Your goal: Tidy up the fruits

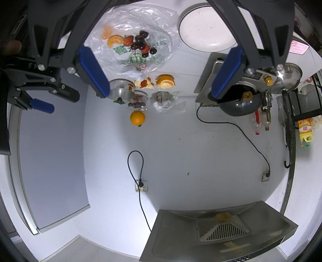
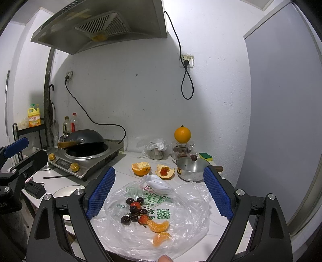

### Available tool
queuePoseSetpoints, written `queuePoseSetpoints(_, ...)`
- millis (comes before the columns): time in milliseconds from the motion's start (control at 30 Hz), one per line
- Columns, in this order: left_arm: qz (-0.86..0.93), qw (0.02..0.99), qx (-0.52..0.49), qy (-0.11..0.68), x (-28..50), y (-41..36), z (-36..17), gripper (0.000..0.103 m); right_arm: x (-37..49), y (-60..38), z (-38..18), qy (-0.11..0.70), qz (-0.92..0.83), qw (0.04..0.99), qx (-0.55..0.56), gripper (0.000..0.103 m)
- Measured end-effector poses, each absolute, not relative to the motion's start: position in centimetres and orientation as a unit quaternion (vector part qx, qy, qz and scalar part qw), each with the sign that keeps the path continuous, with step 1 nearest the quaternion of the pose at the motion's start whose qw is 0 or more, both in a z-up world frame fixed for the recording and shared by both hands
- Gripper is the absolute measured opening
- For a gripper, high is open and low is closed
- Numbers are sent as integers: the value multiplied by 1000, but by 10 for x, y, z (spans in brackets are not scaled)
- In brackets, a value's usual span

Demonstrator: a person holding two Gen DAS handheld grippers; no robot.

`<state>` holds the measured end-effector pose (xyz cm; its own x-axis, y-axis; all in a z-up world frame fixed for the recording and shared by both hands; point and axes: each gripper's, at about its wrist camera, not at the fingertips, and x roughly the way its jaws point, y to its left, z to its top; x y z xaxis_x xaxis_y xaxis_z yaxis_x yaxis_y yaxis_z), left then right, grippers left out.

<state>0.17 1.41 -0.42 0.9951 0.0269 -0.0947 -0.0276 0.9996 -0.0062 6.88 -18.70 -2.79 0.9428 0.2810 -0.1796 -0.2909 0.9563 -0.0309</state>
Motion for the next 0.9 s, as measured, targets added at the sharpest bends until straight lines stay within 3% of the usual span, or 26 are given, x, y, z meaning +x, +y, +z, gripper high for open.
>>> queuePoseSetpoints(567,11,998,-3,69,27,14,-12,102,86,-194,-34,88,137,986,-39,91)
queuePoseSetpoints(900,7,990,27,139,77,1,-46,102,127,-213,-68,141,140,977,-74,91)
